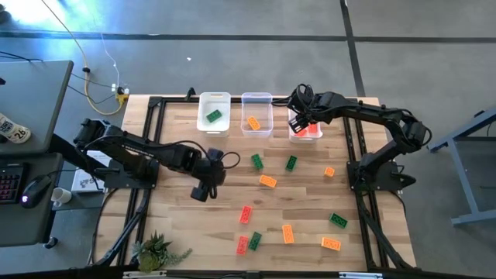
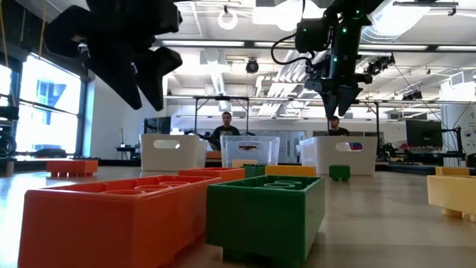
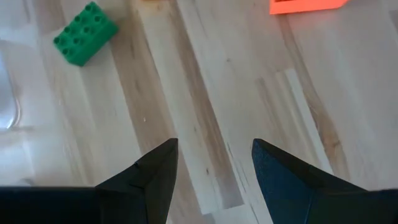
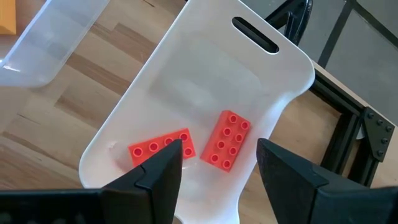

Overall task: Sort & place blocks by color
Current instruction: Put the orange game piece into the right white bin

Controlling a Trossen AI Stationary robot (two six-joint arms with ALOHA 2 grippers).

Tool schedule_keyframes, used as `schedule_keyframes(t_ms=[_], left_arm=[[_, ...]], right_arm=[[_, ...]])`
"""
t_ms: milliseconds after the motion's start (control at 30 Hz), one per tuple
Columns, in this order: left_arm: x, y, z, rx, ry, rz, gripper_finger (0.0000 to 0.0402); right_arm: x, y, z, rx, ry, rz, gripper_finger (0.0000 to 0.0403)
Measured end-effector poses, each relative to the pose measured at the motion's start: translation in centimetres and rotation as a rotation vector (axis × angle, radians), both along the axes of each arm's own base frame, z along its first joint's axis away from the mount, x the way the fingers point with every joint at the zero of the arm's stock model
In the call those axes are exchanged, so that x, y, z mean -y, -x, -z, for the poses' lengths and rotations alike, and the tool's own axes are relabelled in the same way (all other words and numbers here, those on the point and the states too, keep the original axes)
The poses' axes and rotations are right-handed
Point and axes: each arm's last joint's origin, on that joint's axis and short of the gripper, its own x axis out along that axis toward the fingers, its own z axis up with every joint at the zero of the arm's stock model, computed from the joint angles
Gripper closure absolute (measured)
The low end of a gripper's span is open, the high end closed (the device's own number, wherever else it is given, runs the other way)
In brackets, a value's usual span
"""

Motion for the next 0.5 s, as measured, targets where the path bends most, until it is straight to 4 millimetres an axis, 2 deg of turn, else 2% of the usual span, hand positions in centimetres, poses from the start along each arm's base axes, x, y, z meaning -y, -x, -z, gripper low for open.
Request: schedule_keyframes(t_ms=[233,500], left_arm=[[-0.4,0.5,0.2,-0.042,-0.087,-0.105,0.0202],[-1.0,2.0,0.6,-0.174,-0.102,-0.278,0.0160]], right_arm=[[0.0,0.0,0.0,0.001,-0.001,0.000,0.0208],[0.0,0.0,0.0,0.000,-0.001,0.000,0.0208]])
